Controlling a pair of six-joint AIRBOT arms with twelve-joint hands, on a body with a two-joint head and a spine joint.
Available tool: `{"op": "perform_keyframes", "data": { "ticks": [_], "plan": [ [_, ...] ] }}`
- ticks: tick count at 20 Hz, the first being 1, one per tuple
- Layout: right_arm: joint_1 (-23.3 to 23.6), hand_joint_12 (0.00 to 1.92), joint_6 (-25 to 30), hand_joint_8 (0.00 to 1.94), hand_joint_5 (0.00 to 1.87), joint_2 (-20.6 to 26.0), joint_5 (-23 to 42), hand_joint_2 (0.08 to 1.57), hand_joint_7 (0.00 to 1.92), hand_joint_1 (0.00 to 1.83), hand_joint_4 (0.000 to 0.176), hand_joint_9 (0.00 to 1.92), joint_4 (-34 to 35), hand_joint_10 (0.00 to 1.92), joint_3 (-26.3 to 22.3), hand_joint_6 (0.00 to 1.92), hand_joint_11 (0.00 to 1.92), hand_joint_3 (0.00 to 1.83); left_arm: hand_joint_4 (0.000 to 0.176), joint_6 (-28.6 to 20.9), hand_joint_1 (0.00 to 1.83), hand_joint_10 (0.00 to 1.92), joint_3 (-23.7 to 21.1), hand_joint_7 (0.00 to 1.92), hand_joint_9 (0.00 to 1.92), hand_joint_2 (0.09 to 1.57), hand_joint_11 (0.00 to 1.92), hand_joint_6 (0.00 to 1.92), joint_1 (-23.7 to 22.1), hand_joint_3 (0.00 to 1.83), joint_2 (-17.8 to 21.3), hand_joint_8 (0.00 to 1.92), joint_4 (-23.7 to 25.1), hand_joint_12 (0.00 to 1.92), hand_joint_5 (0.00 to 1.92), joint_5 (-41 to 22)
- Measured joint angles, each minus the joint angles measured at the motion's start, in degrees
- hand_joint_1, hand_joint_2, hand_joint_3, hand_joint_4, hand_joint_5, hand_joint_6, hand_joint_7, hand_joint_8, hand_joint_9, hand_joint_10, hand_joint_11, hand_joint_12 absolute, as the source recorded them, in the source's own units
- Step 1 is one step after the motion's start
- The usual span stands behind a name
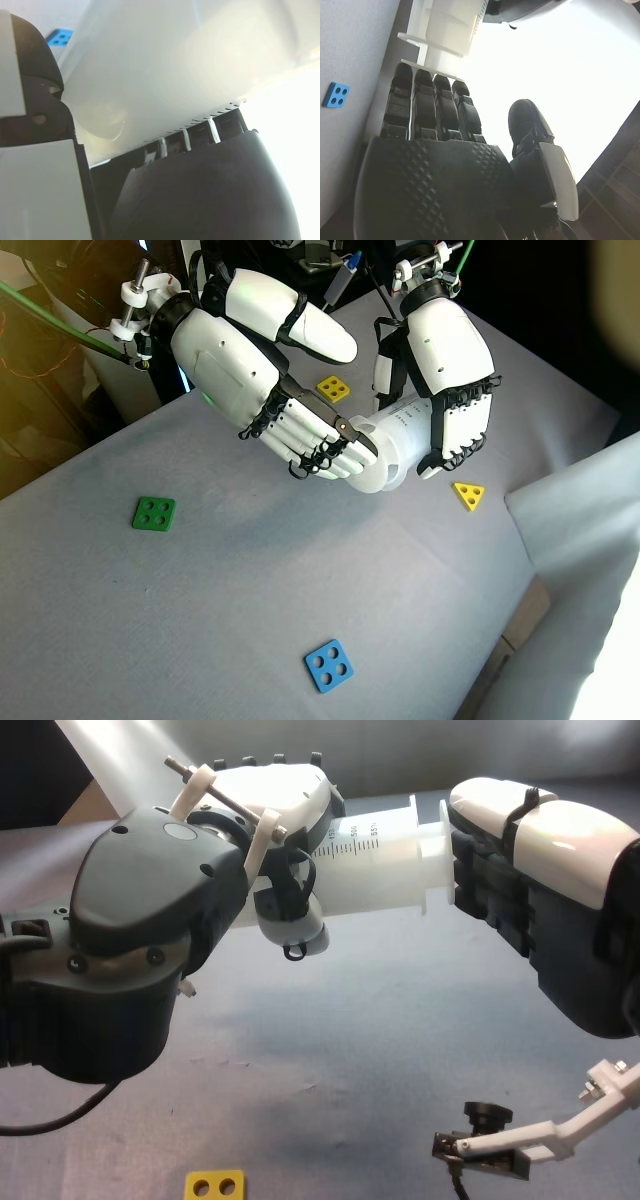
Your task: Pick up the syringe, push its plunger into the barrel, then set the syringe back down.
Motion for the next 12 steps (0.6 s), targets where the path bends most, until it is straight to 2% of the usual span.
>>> {"op": "perform_keyframes", "data": {
  "ticks": [3, 6, 12],
  "plan": [
    [0.00, 0.36, 0.68, 0.00, 0.21, 0.00, 0.33, 1.39, 0.20, 0.00, 0.000, 0.15, -0.02, 0.00, 0.28, 0.00, 0.00, 0.00, 0.000, 0.11, 1.38, 1.29, 0.00, 0.99, 0.89, 1.12, 0.70, 0.86, -0.02, 0.00, 0.00, 1.00, -0.11, 1.13, 0.94, -0.13],
    [0.00, 0.35, 0.72, 0.00, 0.22, 1.53, 2.01, 1.39, 0.20, 0.00, 0.000, 0.14, -0.48, 0.00, 0.28, 0.00, 0.00, 0.00, 0.000, -0.13, 1.37, 1.32, 0.00, 0.96, 0.86, 1.12, 0.67, 0.86, -0.07, 0.00, 0.00, 1.06, -0.15, 1.16, 0.95, 0.07],
    [1.95, 0.36, 0.13, 0.00, 0.23, 10.12, 7.89, 1.39, 0.21, 0.00, 0.000, 0.15, -1.29, 0.00, -1.16, 0.00, 0.00, 0.00, 0.000, -1.64, 1.38, 1.29, -0.24, 0.99, 0.88, 1.11, 0.68, 0.85, -0.90, 0.00, -0.20, 1.01, 0.96, 1.16, 0.96, 1.77]
  ]
}}
